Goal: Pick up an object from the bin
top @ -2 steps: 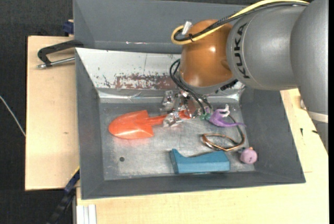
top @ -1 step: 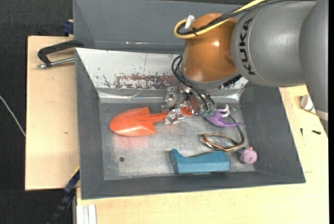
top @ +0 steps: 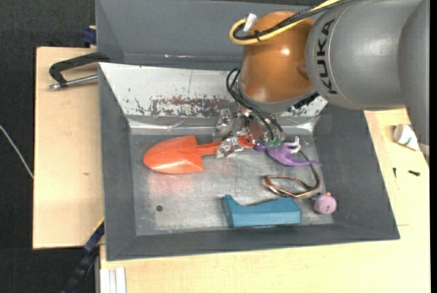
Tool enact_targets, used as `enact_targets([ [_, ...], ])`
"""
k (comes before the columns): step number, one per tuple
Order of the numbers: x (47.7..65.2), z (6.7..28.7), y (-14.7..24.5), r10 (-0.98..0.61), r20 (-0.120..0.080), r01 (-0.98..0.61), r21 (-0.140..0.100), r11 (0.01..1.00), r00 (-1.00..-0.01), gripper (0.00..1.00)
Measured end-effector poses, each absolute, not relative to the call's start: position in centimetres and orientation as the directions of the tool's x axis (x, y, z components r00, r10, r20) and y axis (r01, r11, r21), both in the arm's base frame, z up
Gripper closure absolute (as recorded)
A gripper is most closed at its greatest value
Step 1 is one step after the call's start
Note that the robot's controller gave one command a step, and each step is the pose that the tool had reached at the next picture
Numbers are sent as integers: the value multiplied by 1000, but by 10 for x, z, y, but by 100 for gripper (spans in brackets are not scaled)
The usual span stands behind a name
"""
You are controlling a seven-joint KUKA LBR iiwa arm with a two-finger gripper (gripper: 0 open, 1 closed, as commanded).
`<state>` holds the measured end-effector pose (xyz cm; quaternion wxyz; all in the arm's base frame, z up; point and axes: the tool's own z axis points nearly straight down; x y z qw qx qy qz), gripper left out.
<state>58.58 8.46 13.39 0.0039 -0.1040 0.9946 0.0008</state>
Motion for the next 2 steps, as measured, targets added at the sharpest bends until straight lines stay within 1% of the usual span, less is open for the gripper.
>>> enact_targets([
  [2, 586, 147, 85, -207, -8, -207, 1, 978, -978, 100],
])
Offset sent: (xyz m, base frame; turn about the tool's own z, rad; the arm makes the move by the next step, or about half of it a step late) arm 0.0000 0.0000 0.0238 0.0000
